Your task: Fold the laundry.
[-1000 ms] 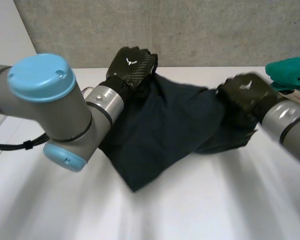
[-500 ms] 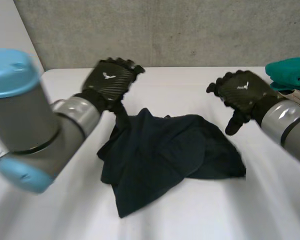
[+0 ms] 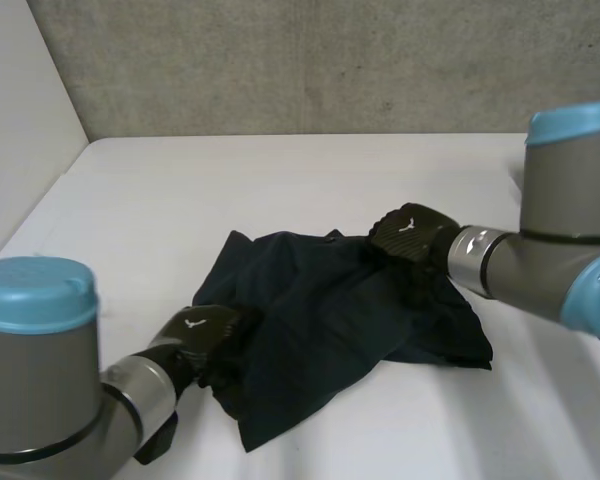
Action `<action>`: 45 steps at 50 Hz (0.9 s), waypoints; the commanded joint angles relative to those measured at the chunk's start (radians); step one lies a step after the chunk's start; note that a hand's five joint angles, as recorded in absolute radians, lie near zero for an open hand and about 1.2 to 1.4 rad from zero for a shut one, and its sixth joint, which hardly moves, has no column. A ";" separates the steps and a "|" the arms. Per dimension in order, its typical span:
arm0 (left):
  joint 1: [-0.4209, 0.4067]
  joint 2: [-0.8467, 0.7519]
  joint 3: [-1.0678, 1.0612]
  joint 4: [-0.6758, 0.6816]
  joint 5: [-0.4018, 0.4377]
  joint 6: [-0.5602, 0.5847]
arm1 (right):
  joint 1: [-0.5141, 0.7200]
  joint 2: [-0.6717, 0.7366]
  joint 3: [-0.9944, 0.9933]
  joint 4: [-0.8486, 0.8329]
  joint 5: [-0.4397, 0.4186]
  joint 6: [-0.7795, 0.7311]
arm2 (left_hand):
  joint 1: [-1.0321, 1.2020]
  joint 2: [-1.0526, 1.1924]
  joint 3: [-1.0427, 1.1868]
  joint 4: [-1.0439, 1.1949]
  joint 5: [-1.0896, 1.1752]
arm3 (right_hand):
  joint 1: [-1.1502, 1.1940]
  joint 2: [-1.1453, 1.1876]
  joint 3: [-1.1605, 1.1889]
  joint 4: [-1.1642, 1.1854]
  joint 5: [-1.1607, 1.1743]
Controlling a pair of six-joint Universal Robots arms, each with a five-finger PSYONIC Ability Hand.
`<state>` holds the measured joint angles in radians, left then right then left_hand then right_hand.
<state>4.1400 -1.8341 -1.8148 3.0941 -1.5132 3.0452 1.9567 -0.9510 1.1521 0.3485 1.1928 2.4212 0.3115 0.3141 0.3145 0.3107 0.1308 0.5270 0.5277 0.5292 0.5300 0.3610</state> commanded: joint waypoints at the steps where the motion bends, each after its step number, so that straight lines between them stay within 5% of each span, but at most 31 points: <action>1: -0.063 -0.132 0.089 0.073 -0.099 0.015 | 0.008 0.017 0.121 -0.268 0.002 0.002 | -0.074 -0.077 -0.077 -0.074 -0.068 | 0.076 0.075 0.074 0.073 0.068; 5: -0.095 -0.197 0.140 0.110 -0.160 0.029 | 0.005 0.032 0.158 -0.350 0.007 0.002 | -0.022 -0.025 -0.025 -0.021 -0.016 | 0.126 0.125 0.124 0.123 0.117; 9: -0.109 -0.215 0.173 0.112 -0.170 0.033 | -0.007 0.040 0.163 -0.378 0.004 0.002 | 0.613 0.611 0.610 0.614 0.620 | 0.694 0.693 0.692 0.691 0.686; 10: -0.109 -0.205 0.183 0.112 -0.170 0.032 | -0.016 0.034 0.160 -0.382 -0.001 0.006 | 1.005 1.002 1.002 1.006 1.011 | 0.868 0.867 0.865 0.865 0.859; 11: -0.107 -0.194 0.187 0.112 -0.170 0.032 | -0.021 0.028 0.158 -0.384 -0.002 0.009 | 1.084 1.081 1.081 1.085 1.090 | 0.869 0.869 0.867 0.866 0.861; 25: -0.012 0.268 0.409 0.010 -0.119 0.098 | -0.053 -0.391 0.051 -0.293 -0.022 0.058 | 1.085 1.082 1.082 1.086 1.091 | 0.869 0.869 0.867 0.866 0.861; 33: 0.046 0.358 0.696 -0.276 -0.071 0.055 | -0.082 -0.603 -0.078 -0.230 -0.050 0.159 | 1.085 1.082 1.082 1.086 1.091 | 0.869 0.869 0.867 0.866 0.861; 45: 0.100 0.406 0.822 -0.331 -0.001 -0.065 | -0.179 -0.718 -0.132 -0.261 -0.174 0.420 | 1.085 1.082 1.082 1.086 1.091 | 0.869 0.869 0.867 0.866 0.861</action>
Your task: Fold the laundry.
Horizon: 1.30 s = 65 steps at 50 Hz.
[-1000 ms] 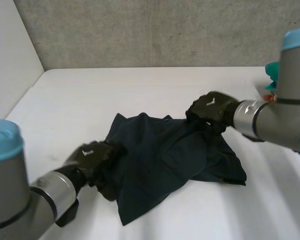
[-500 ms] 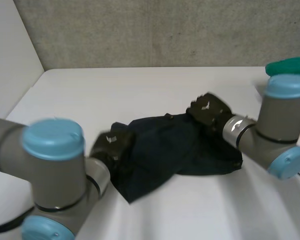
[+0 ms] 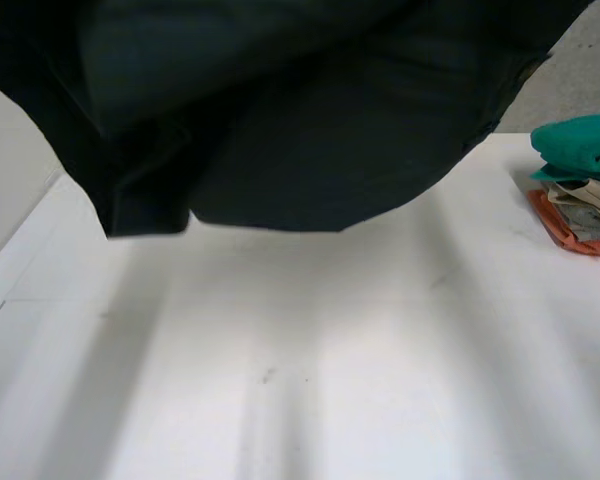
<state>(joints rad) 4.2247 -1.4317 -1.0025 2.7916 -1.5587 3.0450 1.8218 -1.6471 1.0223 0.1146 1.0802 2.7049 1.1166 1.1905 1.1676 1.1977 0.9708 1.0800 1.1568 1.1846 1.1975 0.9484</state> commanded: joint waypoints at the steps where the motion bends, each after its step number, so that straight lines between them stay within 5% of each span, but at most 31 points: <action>1: 0.017 0.002 0.001 -0.035 0.054 -0.074 | -0.041 -0.017 -0.001 -0.032 -0.065 0.147 | 0.280 0.206 0.229 0.199 0.251 | 0.316 0.240 0.212 0.199 0.273; 14: 0.015 -0.289 -0.177 0.048 0.058 -0.120 | 0.080 0.306 0.015 -0.055 0.064 0.035 | 0.280 0.206 0.229 0.199 0.251 | 0.316 0.240 0.212 0.199 0.273; 25: 0.014 -0.798 0.057 0.238 0.034 0.012 | 0.214 0.760 -0.132 -0.180 0.295 -0.123 | 0.280 0.206 0.229 0.199 0.251 | 0.194 0.117 0.089 0.076 0.151; 26: 0.015 -0.861 0.130 0.261 0.034 0.041 | 0.234 0.826 -0.183 -0.252 0.349 -0.119 | -0.109 -0.183 -0.161 -0.191 -0.138 | -0.583 -0.660 -0.688 -0.701 -0.626; 27: 0.017 -0.892 0.169 0.267 0.034 0.054 | 0.241 0.855 -0.203 -0.294 0.378 -0.123 | -0.430 -0.504 -0.481 -0.511 -0.459 | -0.905 -0.982 -1.010 -1.023 -0.948; 29: 0.018 -0.934 0.234 0.267 0.029 0.072 | 0.254 0.903 -0.241 -0.389 0.444 -0.129 | -0.942 -1.016 -0.993 -1.023 -0.971 | -0.905 -0.982 -1.010 -1.023 -0.948; 33: 0.034 -0.894 0.286 0.267 -0.042 0.039 | 0.264 0.914 -0.262 -0.555 0.570 -0.134 | -0.942 -1.016 -0.993 -1.023 -0.971 | -0.905 -0.982 -1.010 -1.023 -0.948; 40: 0.037 -0.682 0.072 0.313 -0.129 0.014 | 0.235 0.718 -0.084 -0.480 0.474 -0.068 | -0.942 -1.016 -0.993 -1.023 -0.971 | -0.905 -0.982 -1.010 -1.023 -0.948; 46: 0.034 -0.469 -0.276 0.318 0.009 0.155 | 0.169 0.551 0.119 -0.190 0.313 -0.066 | -0.939 -1.013 -0.990 -1.020 -0.967 | -0.905 -0.982 -1.010 -1.023 -0.948; 53: 0.034 -0.319 -0.632 0.249 0.152 0.268 | 0.084 0.428 0.333 0.107 0.222 -0.102 | -0.437 -0.511 -0.488 -0.518 -0.466 | -0.437 -0.513 -0.541 -0.554 -0.479; 60: 0.008 -0.343 -0.810 0.339 0.141 0.271 | 0.031 0.406 0.530 0.171 0.095 -0.239 | -0.383 -0.457 -0.434 -0.464 -0.412 | -0.233 -0.310 -0.338 -0.351 -0.276; 65: -0.002 -0.438 -0.806 0.420 0.135 0.293 | 0.028 0.472 0.584 0.097 0.093 -0.278 | -0.562 -0.636 -0.613 -0.643 -0.591 | -0.248 -0.324 -0.352 -0.365 -0.291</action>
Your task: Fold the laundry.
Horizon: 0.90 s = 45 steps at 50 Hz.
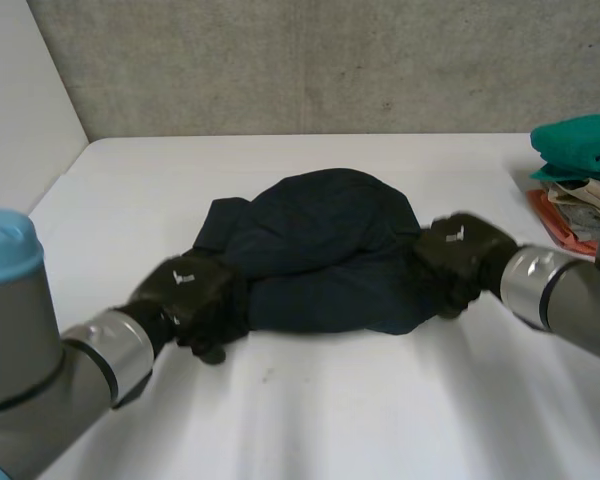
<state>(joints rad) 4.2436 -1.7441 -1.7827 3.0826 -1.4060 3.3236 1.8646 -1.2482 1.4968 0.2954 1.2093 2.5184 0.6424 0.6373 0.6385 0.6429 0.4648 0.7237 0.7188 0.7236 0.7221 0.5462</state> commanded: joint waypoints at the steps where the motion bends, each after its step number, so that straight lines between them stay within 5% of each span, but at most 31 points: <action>1: -0.021 -0.141 -0.018 0.140 -0.022 0.019 | -0.013 0.085 0.112 -0.100 -0.030 -0.089 | -0.144 -0.139 -0.140 -0.144 -0.141 | 0.079 0.084 0.079 0.081 0.082; 10: -0.011 -0.276 0.107 0.185 -0.128 0.056 | 0.019 0.188 0.106 -0.346 0.027 -0.012 | -0.265 -0.259 -0.261 -0.265 -0.262 | -0.323 -0.318 -0.323 -0.321 -0.320; 29: -0.045 -0.442 0.278 0.203 -0.143 0.135 | 0.071 0.312 0.044 -0.591 0.078 -0.010 | 0.067 0.072 0.071 0.067 0.070 | -0.200 -0.195 -0.200 -0.198 -0.197; 34: -0.050 -0.472 0.322 0.217 -0.149 0.154 | 0.074 0.360 0.002 -0.640 0.098 -0.012 | 0.331 0.336 0.335 0.330 0.334 | -0.141 -0.136 -0.141 -0.140 -0.138; 42: -0.050 -0.496 0.376 0.220 -0.176 0.174 | 0.090 0.431 -0.052 -0.694 0.121 -0.018 | 0.754 0.759 0.757 0.753 0.757 | 0.149 0.154 0.149 0.151 0.152; 45: -0.050 -0.483 0.382 0.217 -0.183 0.171 | 0.093 0.441 -0.078 -0.696 0.138 -0.021 | 0.754 0.759 0.758 0.753 0.757 | 0.671 0.676 0.671 0.673 0.674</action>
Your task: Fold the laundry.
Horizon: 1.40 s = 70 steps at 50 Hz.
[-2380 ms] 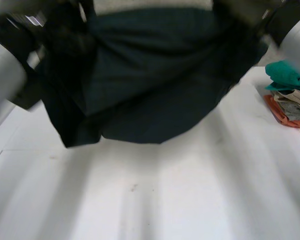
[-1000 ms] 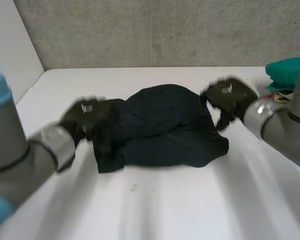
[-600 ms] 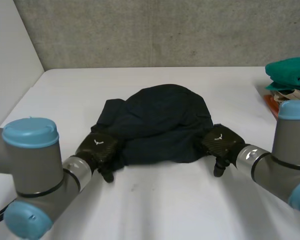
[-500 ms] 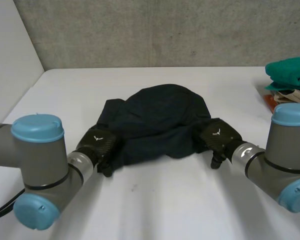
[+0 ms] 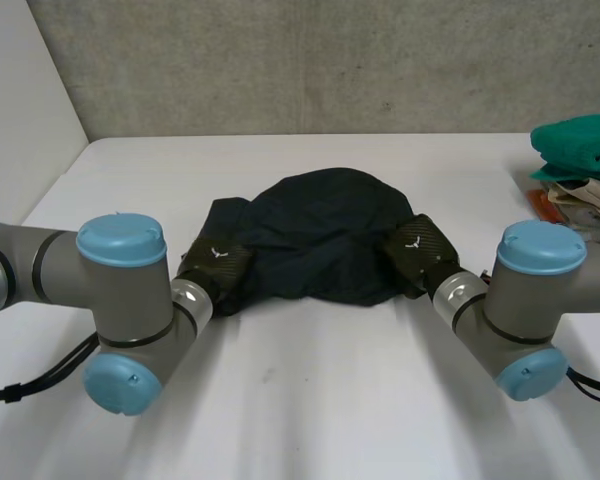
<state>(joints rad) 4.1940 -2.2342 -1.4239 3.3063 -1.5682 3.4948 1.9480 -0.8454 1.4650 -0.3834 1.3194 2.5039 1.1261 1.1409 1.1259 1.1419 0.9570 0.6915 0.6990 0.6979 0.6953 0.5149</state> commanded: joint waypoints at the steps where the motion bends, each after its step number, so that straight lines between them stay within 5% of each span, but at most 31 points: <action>1: -0.002 0.028 0.022 -0.014 -0.026 0.000 | 0.008 0.029 -0.054 -0.012 0.038 -0.002 | 0.270 0.255 0.270 0.254 0.265 | 0.705 0.697 0.698 0.701 0.707; 9: 0.000 0.289 0.037 -0.126 -0.026 -0.063 | -0.012 -0.234 -0.058 0.084 0.058 0.099 | 0.270 0.255 0.270 0.254 0.265 | 0.705 0.697 0.698 0.701 0.707; 18: -0.006 0.574 0.303 -0.373 0.007 -0.190 | -0.076 -0.527 -0.348 0.524 -0.003 0.170 | 0.270 0.255 0.270 0.254 0.265 | 0.705 0.697 0.698 0.701 0.707; 29: 0.001 0.499 0.520 -0.562 -0.026 -0.188 | -0.089 -0.469 -0.531 0.633 -0.040 0.205 | 0.270 0.255 0.270 0.254 0.265 | 0.705 0.697 0.698 0.701 0.707; 40: 0.006 0.154 0.476 -0.432 0.013 -0.129 | -0.032 -0.209 -0.499 0.499 0.012 0.202 | 0.270 0.255 0.270 0.254 0.265 | 0.705 0.697 0.698 0.701 0.707; 46: 0.035 0.084 0.670 -0.165 0.002 -0.171 | 0.025 -0.110 -0.595 0.120 0.205 0.205 | 0.270 0.255 0.270 0.254 0.265 | 0.705 0.697 0.698 0.701 0.707; 53: 0.038 0.203 0.761 0.128 0.023 -0.307 | 0.042 -0.178 -0.626 -0.314 0.173 0.268 | 0.270 0.255 0.270 0.254 0.265 | 0.705 0.697 0.698 0.701 0.707; 59: 0.044 0.251 0.694 0.059 0.000 -0.313 | 0.019 -0.178 -0.646 -0.253 0.075 0.339 | 0.270 0.255 0.270 0.254 0.265 | 0.705 0.697 0.698 0.701 0.707; 70: 0.098 0.321 0.215 0.004 -0.055 -0.304 | -0.040 -0.124 -0.474 0.067 -0.064 0.317 | 0.270 0.255 0.270 0.254 0.265 | 0.705 0.697 0.698 0.701 0.707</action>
<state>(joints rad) 4.2720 -1.9397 -0.9155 3.3278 -1.6128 3.1844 1.9350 -0.9915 0.8438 -0.5259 1.3494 2.8652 1.1416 1.1989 1.1927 1.2017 0.9952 1.1055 1.1691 1.1866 1.2005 0.9709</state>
